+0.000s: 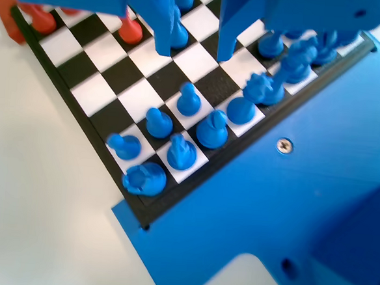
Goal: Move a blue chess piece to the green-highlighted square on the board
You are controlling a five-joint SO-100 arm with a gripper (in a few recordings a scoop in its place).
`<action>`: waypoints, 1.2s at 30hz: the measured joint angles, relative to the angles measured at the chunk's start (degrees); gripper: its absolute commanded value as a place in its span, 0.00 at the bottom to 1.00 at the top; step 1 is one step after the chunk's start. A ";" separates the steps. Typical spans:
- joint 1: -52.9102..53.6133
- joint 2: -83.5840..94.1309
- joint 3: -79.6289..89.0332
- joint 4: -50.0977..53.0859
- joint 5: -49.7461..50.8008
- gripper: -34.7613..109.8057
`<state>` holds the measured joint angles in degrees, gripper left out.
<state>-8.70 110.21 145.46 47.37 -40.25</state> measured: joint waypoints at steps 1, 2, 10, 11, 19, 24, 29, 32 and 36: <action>0.09 -0.44 0.00 -0.35 0.00 0.31; 0.18 -0.97 0.00 -0.70 0.00 0.31; 0.18 -4.31 0.00 -3.43 -0.53 0.31; 0.18 -4.66 0.00 -3.69 -0.62 0.31; 0.18 -6.42 1.76 -6.42 -1.58 0.31; 0.00 -7.03 1.76 -7.56 -1.58 0.31; -1.05 -7.56 1.76 -7.91 -0.88 0.31; -2.02 -7.56 1.76 -7.91 -0.79 0.31; -2.90 -7.56 1.76 -8.96 0.00 0.31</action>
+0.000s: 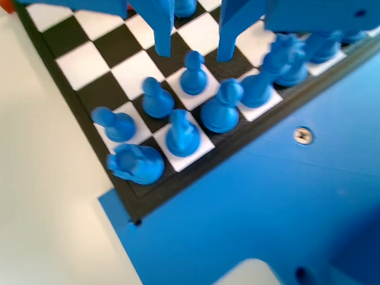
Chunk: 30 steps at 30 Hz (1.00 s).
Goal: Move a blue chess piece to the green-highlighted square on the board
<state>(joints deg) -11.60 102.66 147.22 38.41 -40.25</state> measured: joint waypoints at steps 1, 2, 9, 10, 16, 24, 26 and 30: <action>-0.09 0.00 0.00 -0.09 0.00 0.31; -0.09 -0.09 0.00 -0.18 0.00 0.31; -0.88 -0.97 1.49 -1.49 0.00 0.31; -0.70 -0.97 1.85 -1.93 0.00 0.31; -0.44 -2.02 2.02 -2.90 0.00 0.31; -0.44 -3.08 2.02 -3.16 0.00 0.31; -0.44 -3.08 2.02 -3.16 0.00 0.31; -0.44 -4.66 2.02 -4.39 -0.44 0.31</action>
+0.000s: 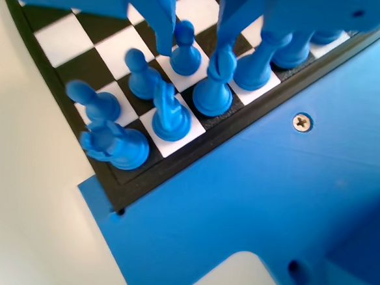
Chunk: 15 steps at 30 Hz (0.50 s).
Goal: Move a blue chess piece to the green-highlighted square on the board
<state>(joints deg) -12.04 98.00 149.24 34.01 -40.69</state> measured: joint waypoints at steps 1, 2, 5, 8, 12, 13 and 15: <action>0.00 -0.18 0.00 0.26 0.00 0.31; 0.00 -0.26 0.00 0.35 0.00 0.31; 0.00 -0.26 0.00 0.35 0.00 0.30; 0.00 -0.26 -0.70 0.35 0.00 0.30; 0.09 -0.35 -1.41 0.44 0.00 0.30; 0.26 -0.35 -1.67 0.35 0.00 0.30; 0.62 -0.35 -1.93 0.35 0.00 0.30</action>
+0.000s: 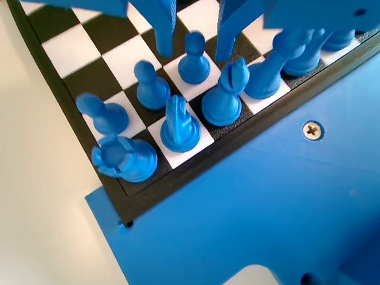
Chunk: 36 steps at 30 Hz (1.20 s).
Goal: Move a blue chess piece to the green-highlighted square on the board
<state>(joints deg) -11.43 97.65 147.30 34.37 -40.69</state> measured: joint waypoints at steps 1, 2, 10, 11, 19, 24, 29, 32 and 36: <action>-0.09 0.00 0.00 0.00 0.00 0.30; -0.18 0.00 -0.26 0.09 0.00 0.30; -0.09 0.00 -0.88 -0.97 0.00 0.29; -0.09 0.00 -0.88 -0.97 0.00 0.29; -0.09 0.00 1.93 -3.78 -0.88 0.29; -0.09 0.00 2.81 -5.01 -1.93 0.29; -0.09 0.00 2.81 -5.10 -2.11 0.25; -0.09 0.00 2.81 -5.10 -2.11 0.25; -0.09 0.00 2.81 -5.10 -1.67 0.25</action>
<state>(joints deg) -11.51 97.65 150.12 29.27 -42.36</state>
